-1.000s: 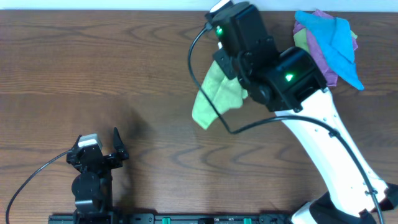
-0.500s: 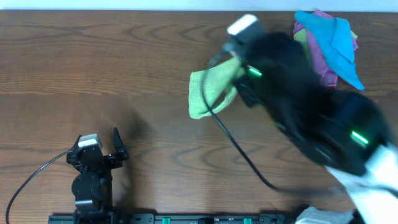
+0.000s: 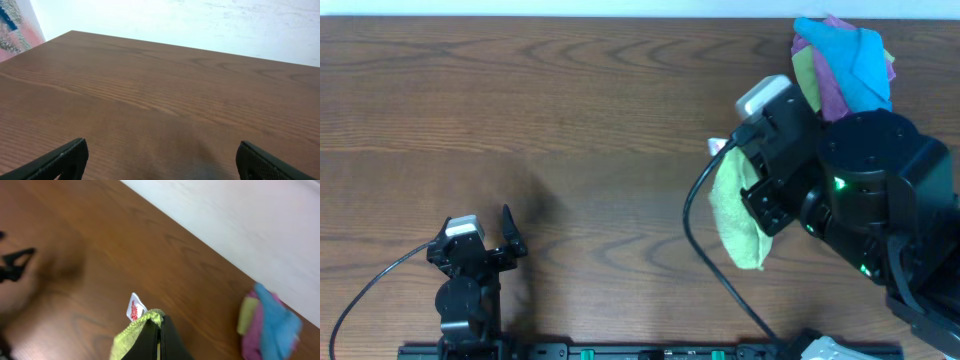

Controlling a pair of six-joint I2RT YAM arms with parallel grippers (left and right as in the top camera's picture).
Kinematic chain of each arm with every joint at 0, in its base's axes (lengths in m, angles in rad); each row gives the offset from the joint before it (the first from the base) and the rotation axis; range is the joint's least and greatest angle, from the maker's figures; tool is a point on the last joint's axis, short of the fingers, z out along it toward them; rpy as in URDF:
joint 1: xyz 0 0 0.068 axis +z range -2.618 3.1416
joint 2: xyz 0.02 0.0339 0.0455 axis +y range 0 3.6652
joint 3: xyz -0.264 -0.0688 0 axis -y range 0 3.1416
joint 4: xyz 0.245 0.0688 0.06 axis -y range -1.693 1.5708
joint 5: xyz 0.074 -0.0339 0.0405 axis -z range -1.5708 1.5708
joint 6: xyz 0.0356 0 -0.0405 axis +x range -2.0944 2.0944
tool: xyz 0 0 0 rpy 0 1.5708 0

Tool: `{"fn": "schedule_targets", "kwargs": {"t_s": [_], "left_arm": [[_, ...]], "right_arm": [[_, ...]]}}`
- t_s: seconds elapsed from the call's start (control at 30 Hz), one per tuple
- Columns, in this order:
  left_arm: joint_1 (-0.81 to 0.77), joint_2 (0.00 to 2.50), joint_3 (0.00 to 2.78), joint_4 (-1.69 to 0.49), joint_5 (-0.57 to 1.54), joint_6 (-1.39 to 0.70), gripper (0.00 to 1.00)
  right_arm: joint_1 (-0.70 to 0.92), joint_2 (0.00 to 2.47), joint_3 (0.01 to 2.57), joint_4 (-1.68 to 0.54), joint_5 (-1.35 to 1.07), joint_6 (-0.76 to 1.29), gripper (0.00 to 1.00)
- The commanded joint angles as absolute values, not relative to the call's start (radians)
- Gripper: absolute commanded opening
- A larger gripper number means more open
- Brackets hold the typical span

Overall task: Fold the cloth
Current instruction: 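Lower the green cloth onto the table center with the right gripper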

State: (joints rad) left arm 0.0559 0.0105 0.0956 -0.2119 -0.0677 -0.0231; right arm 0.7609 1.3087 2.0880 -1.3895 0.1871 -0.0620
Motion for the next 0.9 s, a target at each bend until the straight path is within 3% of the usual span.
{"fn": "schedule_targets", "kwargs": {"t_s": [0.0, 0.53, 0.87], "left_arm": [[0.052, 0.004, 0.067, -0.22, -0.078, -0.023, 0.96], [0.052, 0.004, 0.067, -0.22, -0.079, -0.023, 0.96], [0.052, 0.004, 0.067, -0.22, -0.078, -0.023, 0.96]], "right_arm": [[0.763, 1.309, 2.093, -1.383, 0.04, -0.099, 0.01], [0.762, 1.205, 2.093, -1.477, 0.102, -0.075, 0.01], [0.72, 1.493, 2.092, -1.361, 0.084, -0.14, 0.01]]}}
